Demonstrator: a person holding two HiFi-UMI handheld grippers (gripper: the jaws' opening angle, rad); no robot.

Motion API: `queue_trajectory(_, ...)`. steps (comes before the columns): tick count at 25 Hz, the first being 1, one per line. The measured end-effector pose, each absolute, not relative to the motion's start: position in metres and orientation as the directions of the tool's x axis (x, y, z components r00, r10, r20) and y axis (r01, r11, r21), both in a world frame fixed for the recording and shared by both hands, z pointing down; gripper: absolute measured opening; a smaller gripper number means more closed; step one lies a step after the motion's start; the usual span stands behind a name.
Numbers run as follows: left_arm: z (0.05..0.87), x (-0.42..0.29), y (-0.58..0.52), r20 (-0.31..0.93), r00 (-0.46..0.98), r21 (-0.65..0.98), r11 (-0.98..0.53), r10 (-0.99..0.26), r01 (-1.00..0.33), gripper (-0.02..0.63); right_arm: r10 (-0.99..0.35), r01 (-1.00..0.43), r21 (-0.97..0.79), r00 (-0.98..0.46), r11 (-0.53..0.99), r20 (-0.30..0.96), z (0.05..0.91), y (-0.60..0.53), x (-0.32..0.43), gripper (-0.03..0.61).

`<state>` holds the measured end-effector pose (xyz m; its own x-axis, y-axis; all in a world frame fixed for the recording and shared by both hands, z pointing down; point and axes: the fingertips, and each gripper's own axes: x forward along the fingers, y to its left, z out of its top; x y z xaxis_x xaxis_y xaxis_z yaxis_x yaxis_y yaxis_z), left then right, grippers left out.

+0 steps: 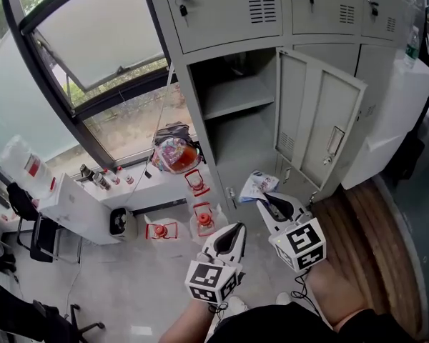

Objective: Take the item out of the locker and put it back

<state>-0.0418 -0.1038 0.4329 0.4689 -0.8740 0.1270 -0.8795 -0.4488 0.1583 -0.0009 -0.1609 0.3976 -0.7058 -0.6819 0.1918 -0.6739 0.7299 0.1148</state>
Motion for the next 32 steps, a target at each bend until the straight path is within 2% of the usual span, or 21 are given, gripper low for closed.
queue_trajectory(19, 0.441, 0.056, -0.081, 0.135, 0.394, 0.17, -0.371, -0.909, -0.913, 0.02, -0.588, -0.583, 0.092, -0.78, 0.807, 0.216, 0.417, -0.119, 0.087, 0.101)
queue_trajectory(32, 0.442, 0.064, -0.072, 0.127, 0.366, 0.164, -0.344, -0.922, -0.924, 0.02, -0.56, -0.555, 0.086, -0.8, 0.827, 0.217, 0.419, -0.11, 0.095, 0.101)
